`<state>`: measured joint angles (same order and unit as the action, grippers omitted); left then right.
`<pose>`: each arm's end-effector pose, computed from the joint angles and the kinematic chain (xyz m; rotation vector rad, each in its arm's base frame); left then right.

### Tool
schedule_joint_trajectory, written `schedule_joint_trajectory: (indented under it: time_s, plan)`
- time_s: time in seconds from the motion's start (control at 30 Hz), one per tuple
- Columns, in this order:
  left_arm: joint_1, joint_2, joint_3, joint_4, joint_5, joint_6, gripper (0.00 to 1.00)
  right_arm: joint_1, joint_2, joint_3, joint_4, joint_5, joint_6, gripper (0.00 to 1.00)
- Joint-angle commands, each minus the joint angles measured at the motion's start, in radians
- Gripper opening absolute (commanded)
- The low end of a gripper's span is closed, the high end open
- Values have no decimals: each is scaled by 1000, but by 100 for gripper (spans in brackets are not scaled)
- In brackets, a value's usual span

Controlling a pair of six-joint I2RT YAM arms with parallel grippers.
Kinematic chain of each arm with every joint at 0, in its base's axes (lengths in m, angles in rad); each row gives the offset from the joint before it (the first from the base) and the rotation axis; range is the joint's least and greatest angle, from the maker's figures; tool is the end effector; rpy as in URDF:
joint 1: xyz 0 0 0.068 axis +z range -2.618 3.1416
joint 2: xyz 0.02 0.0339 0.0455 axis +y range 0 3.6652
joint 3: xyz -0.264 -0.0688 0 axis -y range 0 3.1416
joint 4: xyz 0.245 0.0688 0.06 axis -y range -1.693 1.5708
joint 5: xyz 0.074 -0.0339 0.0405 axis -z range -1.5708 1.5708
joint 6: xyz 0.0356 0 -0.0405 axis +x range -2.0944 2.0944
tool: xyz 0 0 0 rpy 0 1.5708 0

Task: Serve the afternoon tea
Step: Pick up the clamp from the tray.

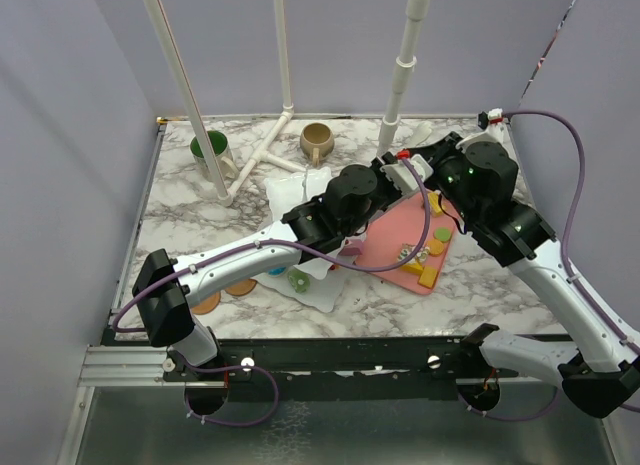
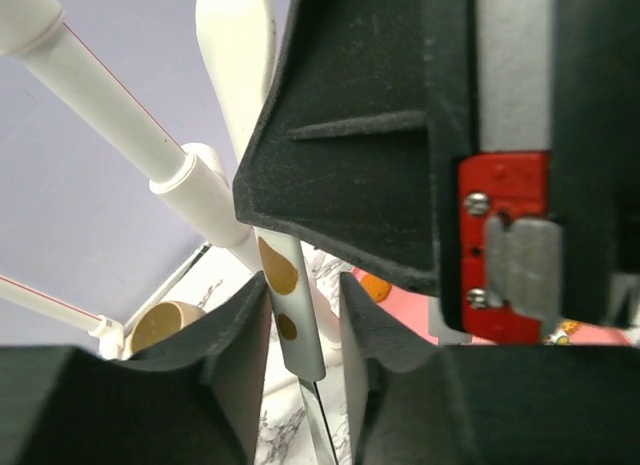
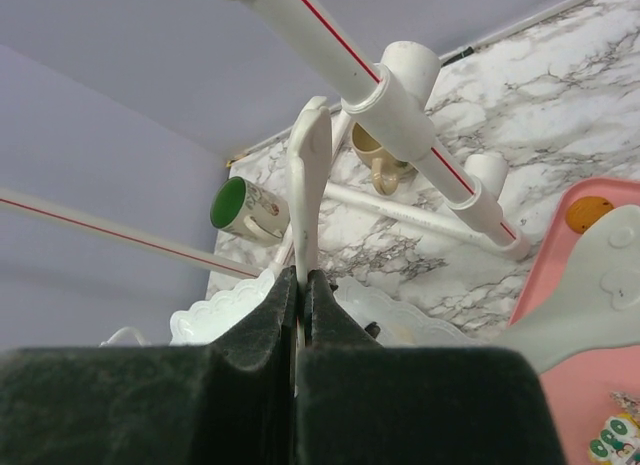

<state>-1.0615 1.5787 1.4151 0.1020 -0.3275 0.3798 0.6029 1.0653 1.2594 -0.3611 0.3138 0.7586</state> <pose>0.1958 -0.3271 0.3902 0.8776 1.3797 -0.2562 0.1935 0.1199 0.4327 0.3737 1.7461 0.7243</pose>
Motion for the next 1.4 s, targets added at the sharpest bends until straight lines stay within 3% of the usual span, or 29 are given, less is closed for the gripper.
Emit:
schedule_joint_trajectory:
  time_s: [0.0, 0.1, 0.27, 0.47, 0.57, 0.87, 1.07, 1.17, 1.37]
  plan:
    - [0, -13, 9, -8, -25, -7, 27, 8, -26, 34, 17, -81, 5, 0]
    - [-1, -11, 20, -4, -24, -21, 16, 7, -20, 37, 15, -121, 5, 7]
    - [5, -22, 29, -2, -24, -76, 2, 6, -46, 36, 2, -115, 11, 46]
    - [20, -44, 56, -6, 8, -213, 0, 6, -104, 73, 2, -128, -62, 74]
    - [28, -46, 73, -6, 32, -264, 0, 6, -117, 108, 4, -179, -118, 83]
    - [47, -32, 111, -12, 86, -286, 0, 6, -146, 172, 91, -462, -317, 86]
    - [57, -54, 103, -44, 262, -305, 0, 6, -110, 305, 21, -379, -408, 87]
    - [79, -64, 98, -68, 324, -358, 0, 6, -115, 315, 66, -397, -451, 88]
    - [133, -82, 75, -100, 598, -474, 0, 6, -104, 393, 86, -368, -507, 89]
